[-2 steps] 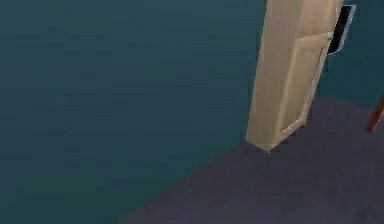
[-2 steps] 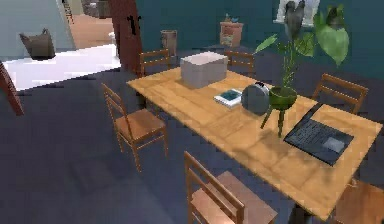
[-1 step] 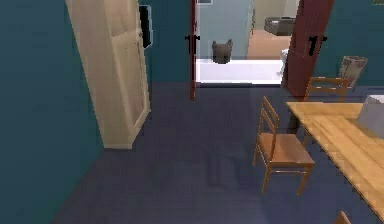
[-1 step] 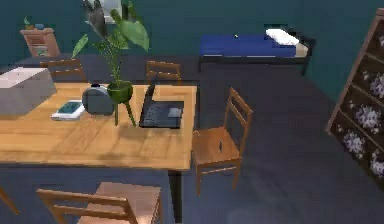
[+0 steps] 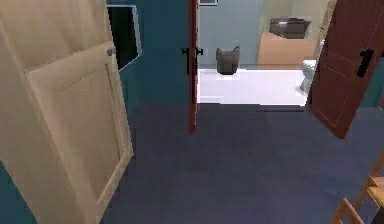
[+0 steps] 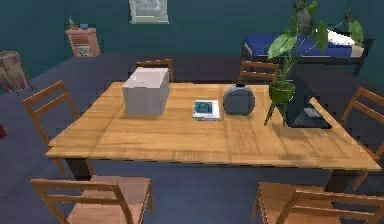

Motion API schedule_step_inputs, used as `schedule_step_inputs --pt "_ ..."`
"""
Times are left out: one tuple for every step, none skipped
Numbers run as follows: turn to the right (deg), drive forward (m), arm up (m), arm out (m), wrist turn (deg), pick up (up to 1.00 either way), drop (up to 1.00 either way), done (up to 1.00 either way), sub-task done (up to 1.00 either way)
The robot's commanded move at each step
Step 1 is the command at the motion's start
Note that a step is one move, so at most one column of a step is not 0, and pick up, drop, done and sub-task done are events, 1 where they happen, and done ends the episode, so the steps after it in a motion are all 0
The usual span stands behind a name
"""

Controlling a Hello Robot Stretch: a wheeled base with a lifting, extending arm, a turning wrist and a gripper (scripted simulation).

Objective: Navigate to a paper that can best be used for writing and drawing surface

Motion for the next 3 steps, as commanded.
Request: schedule_step_inputs --pt "3.0 0.0 0.0 0.0 0.0 0.0 0.0 0.0 0.0" --pt "-6.0 0.0 0.0 0.0 0.0 0.0 0.0 0.0 0.0" --pt "0.0 0.9 0.0 0.0 0.0 0.0 0.0 0.0 0.0"
